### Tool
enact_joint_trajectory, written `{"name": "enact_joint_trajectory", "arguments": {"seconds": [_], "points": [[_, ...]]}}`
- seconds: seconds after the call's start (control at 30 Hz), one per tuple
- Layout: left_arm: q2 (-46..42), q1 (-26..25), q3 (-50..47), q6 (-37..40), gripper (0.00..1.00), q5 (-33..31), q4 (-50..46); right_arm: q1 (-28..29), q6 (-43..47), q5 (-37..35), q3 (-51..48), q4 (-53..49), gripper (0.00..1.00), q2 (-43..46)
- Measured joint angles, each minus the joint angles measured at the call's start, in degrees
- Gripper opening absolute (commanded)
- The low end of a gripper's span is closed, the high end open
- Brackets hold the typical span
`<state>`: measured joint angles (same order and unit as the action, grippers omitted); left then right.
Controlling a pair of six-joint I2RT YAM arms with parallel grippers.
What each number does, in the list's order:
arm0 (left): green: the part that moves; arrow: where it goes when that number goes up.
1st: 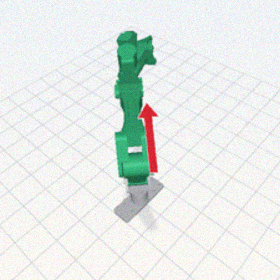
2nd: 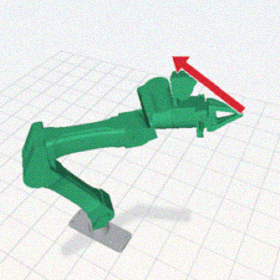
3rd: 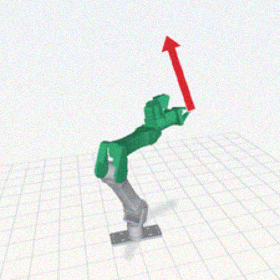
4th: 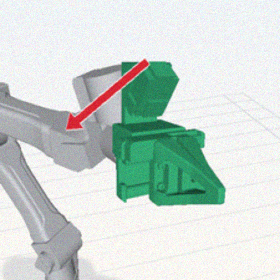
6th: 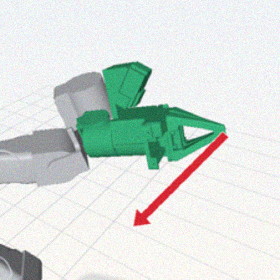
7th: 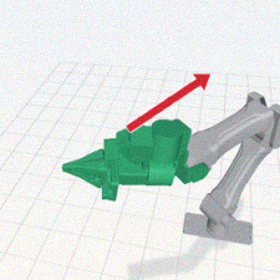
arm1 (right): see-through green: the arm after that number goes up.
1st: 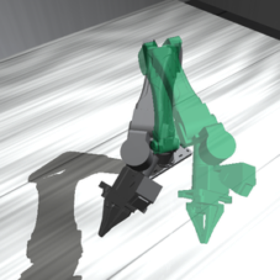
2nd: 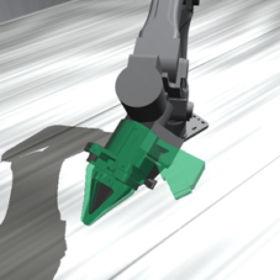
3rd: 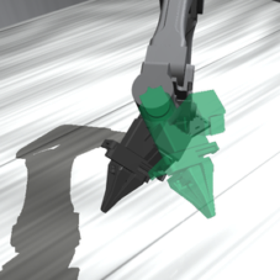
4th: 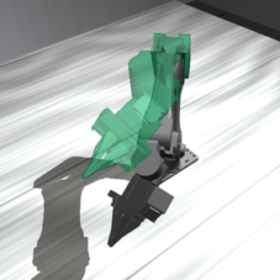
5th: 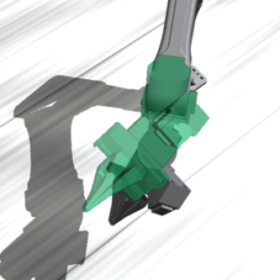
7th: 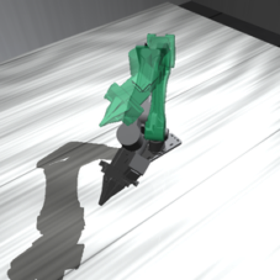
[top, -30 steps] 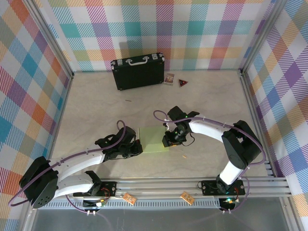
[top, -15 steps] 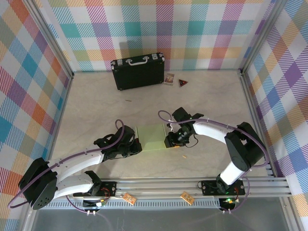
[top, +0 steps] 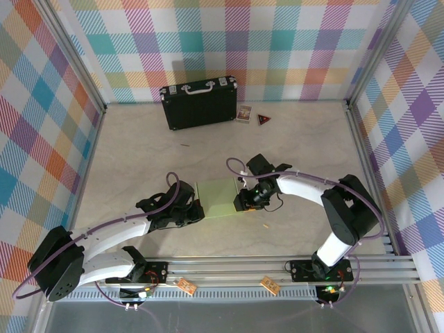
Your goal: Fold the paper box
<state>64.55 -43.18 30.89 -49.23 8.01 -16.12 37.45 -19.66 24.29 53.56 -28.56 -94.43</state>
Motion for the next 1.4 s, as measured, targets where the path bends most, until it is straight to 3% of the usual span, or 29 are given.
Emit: {"name": "enact_joint_trajectory", "arguments": {"seconds": [0.5,0.6,0.8,0.97,1.0,1.03,1.13,1.17,1.3,1.4], "points": [[0.7,0.5,0.0,0.6,0.00,0.0,-0.2,-0.1,0.6,2.7,0.0,2.1,0.26,-1.6],[0.9,0.6,0.0,0.6,0.00,0.0,-0.3,-0.1,0.6,3.0,0.0,2.1,0.21,-1.6],[1.4,0.6,0.0,0.9,0.00,-0.2,-2.1,-0.1,0.8,4.3,0.2,1.7,0.00,-1.6],[1.5,0.6,0.0,1.1,0.00,-0.1,-2.6,-0.2,1.0,5.0,0.6,1.1,0.00,-1.6],[1.5,0.6,0.0,1.2,0.02,-0.1,-2.8,-0.2,1.0,5.0,0.8,0.9,0.14,-1.6],[1.5,0.6,0.0,1.4,0.17,-0.1,-3.0,-0.2,1.0,4.9,1.0,0.5,0.25,-1.6],[1.3,0.6,0.7,2.6,0.53,-0.1,-4.6,-0.2,1.3,4.2,2.1,-0.2,0.44,-1.6],[1.0,0.7,1.2,3.1,0.66,-0.4,-5.9,-0.2,1.6,3.6,2.5,-0.7,0.45,-1.6],[-1.1,1.0,5.0,6.5,0.84,-1.7,-14.2,-0.4,2.7,1.4,3.7,-2.5,0.48,-1.2],[-4.3,1.4,8.2,8.8,0.87,-3.2,-20.0,-1.0,3.5,0.5,3.8,-3.7,0.49,-0.4]]}}
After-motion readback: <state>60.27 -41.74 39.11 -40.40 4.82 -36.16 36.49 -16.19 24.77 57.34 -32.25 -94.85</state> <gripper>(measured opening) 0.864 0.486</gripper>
